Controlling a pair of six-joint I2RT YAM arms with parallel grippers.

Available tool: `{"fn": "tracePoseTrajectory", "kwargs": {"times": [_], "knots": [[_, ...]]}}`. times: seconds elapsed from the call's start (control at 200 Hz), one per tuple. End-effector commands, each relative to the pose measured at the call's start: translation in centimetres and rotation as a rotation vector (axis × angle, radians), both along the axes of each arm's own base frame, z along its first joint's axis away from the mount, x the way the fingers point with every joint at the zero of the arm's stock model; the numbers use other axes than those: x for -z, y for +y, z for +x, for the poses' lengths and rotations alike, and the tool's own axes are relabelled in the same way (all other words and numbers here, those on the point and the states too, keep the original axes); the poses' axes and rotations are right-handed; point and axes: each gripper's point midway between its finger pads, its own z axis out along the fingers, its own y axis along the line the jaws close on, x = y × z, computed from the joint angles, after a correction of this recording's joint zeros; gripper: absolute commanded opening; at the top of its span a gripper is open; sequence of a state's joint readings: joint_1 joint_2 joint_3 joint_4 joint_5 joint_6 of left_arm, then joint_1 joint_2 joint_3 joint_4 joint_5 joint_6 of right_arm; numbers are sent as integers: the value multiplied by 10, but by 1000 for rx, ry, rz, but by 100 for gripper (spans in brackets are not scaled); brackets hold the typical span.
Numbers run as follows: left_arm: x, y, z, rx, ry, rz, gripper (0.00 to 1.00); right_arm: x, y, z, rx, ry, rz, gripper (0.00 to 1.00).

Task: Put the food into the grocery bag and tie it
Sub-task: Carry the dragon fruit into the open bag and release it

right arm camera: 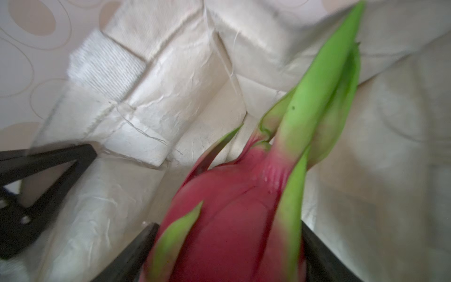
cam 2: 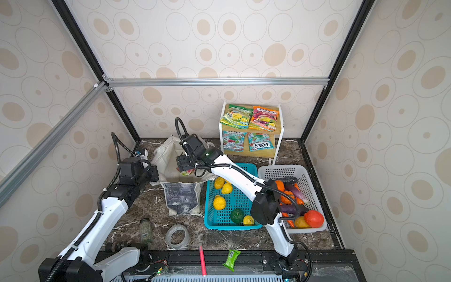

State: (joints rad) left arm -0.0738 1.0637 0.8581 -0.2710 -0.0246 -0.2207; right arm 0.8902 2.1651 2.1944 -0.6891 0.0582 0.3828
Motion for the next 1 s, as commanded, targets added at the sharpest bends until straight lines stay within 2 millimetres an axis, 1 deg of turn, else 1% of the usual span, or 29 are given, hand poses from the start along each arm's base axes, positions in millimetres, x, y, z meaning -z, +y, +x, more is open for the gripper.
{"fn": "tracePoseTrajectory", "kwargs": {"times": [0.0,0.09,0.185,0.335,0.38,0.395,0.405,0.415,0.55,0.64,0.73,0.82,0.84,0.85,0.905,0.995], "knots": [[-5,-3,1,8,-21,-15,0,23,4,3,21,56,-28,77],[-5,-3,1,5,-22,-13,0,57,9,6,36,109,-60,77],[-4,-3,1,5,-18,-15,0,89,9,7,56,163,-104,77],[-5,-3,1,8,-20,-16,0,125,8,9,85,203,-149,78],[-5,-3,1,9,-20,-15,0,139,7,9,90,226,-163,78],[-5,-3,1,6,-21,-16,0,142,7,8,92,233,-167,78],[-5,-3,1,7,-22,-15,0,137,10,11,92,225,-152,78],[-5,-3,1,7,-23,-15,0,137,10,12,95,226,-150,78],[-5,-2,0,2,-24,-12,0,171,8,13,122,283,-188,78],[-6,-2,0,2,-25,-12,0,185,7,13,132,301,-202,79],[-7,-1,-1,-3,-28,-7,0,186,8,13,131,305,-201,83],[-8,-1,-1,-4,-31,-9,0,175,8,14,126,295,-196,95],[-8,-1,-1,-4,-32,-9,0,170,8,13,122,291,-193,99],[-8,-1,-1,-4,-31,-8,0,167,8,14,120,288,-190,100],[-7,-1,-1,-5,-30,-9,0,153,10,13,104,271,-177,100],[-8,0,-1,-8,-34,-9,0,121,14,14,77,224,-139,100]]}}
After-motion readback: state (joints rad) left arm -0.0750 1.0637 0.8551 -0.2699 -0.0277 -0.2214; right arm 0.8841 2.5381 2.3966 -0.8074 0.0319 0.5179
